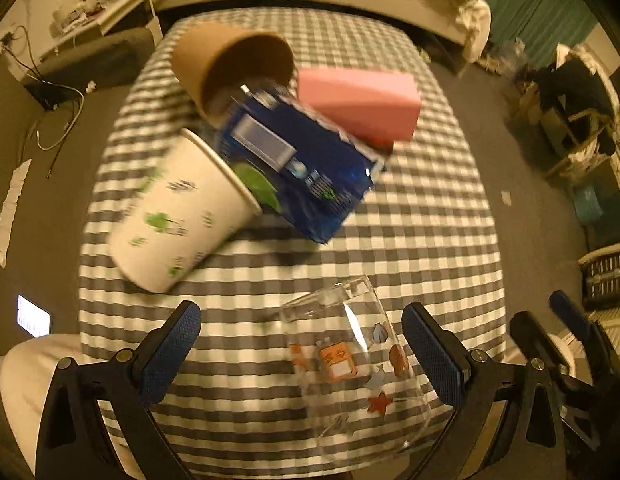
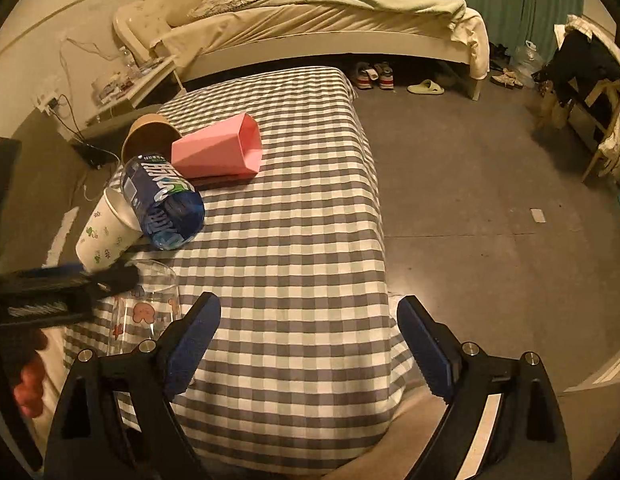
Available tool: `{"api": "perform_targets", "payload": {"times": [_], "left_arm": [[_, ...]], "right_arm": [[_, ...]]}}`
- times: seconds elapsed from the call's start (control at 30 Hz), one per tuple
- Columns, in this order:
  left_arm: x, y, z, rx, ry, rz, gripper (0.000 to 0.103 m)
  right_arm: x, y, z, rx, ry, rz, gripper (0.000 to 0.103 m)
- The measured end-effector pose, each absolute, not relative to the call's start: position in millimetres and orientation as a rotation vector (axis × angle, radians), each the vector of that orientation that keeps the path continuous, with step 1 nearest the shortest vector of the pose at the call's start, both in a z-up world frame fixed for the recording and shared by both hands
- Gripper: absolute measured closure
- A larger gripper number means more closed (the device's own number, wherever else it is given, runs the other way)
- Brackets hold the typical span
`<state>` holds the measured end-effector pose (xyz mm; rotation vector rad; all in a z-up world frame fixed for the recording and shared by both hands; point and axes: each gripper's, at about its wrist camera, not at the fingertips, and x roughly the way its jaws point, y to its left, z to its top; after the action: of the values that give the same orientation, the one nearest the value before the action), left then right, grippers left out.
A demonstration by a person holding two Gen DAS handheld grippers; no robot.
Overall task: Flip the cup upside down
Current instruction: 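Carry the clear cup with the right gripper toward the left gripper, then grasp the clear cup with the left gripper while the right gripper releases it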
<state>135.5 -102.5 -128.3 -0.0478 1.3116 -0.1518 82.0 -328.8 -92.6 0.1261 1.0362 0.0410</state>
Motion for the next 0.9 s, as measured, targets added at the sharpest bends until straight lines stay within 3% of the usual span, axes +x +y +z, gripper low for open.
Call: {"api": "perform_targets", "payload": {"times": [0.13,0.2,0.27,0.5,0.9], "left_arm": [[143.2,-110.2,-143.7,-0.067,1.375,-0.168,0.002],[147.2,-112.5,-150.9,-0.099,1.409,-0.188,0.010],[150.3,-116.6,-157.5,-0.102,1.439,-0.194,0.034],[142.9,-123.3,-136.0,-0.053,1.386,-0.238,0.035],[120.9,-135.4,-78.5,0.122,1.023,-0.251,0.039]], "right_arm": [[85.5,-334.7,-95.6,0.152,1.022,0.056,0.013],[86.5,-337.4,-97.0,0.176,1.012,0.068,0.013],[87.3,-340.0,-98.0,0.199,1.006,0.080,0.013],[84.4,-346.4,-94.0,0.216,0.980,0.066,0.013],[71.6,-346.1,-83.6,0.196,0.950,0.035,0.013]]}}
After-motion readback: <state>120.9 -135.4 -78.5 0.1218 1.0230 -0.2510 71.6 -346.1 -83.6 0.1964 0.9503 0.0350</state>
